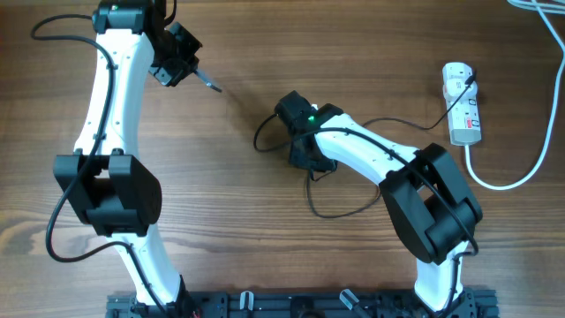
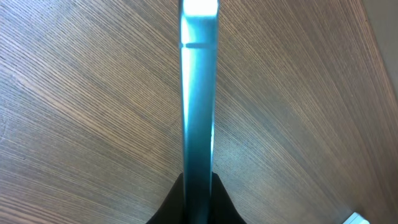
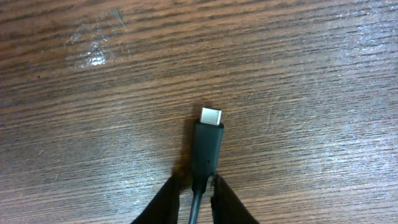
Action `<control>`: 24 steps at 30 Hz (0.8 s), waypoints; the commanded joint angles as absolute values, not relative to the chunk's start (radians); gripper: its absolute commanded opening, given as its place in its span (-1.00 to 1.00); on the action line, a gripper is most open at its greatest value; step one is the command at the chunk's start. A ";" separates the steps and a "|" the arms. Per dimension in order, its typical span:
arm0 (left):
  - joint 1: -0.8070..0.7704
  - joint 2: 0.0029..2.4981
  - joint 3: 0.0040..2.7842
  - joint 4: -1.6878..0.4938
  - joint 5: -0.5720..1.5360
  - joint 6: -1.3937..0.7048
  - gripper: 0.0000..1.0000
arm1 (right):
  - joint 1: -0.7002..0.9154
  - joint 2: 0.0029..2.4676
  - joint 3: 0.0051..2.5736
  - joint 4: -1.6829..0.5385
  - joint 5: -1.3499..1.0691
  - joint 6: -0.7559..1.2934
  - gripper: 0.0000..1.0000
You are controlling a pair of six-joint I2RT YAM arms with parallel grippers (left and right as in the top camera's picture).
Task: Plug charger to phone and switch on socket
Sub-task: 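Grasp the black USB-C plug with the right gripper, then lift the plug with the right gripper toward the phone's bottom port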
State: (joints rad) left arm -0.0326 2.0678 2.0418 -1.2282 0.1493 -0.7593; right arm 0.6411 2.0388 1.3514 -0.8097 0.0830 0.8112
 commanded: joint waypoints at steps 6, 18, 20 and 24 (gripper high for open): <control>-0.035 2.042 2.059 -1.228 0.136 -0.736 -0.92 | 0.640 2.098 1.333 -0.812 0.113 0.813 -0.70; -0.035 2.042 2.059 -1.220 0.154 -0.733 -0.92 | 0.640 2.096 1.344 -0.793 0.101 0.735 -0.91; -0.035 2.042 2.059 -1.182 0.262 -0.634 -0.92 | 0.640 2.086 1.365 -0.809 0.037 0.682 -0.92; -0.035 2.042 2.059 -1.095 0.477 -0.553 -0.92 | 0.640 1.998 1.378 -0.813 -0.117 0.567 -0.91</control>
State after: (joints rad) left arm -0.0326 2.0678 2.0415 -1.1366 0.2840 -0.6479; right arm 0.6361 2.0422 1.3640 -0.8101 0.0380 0.6849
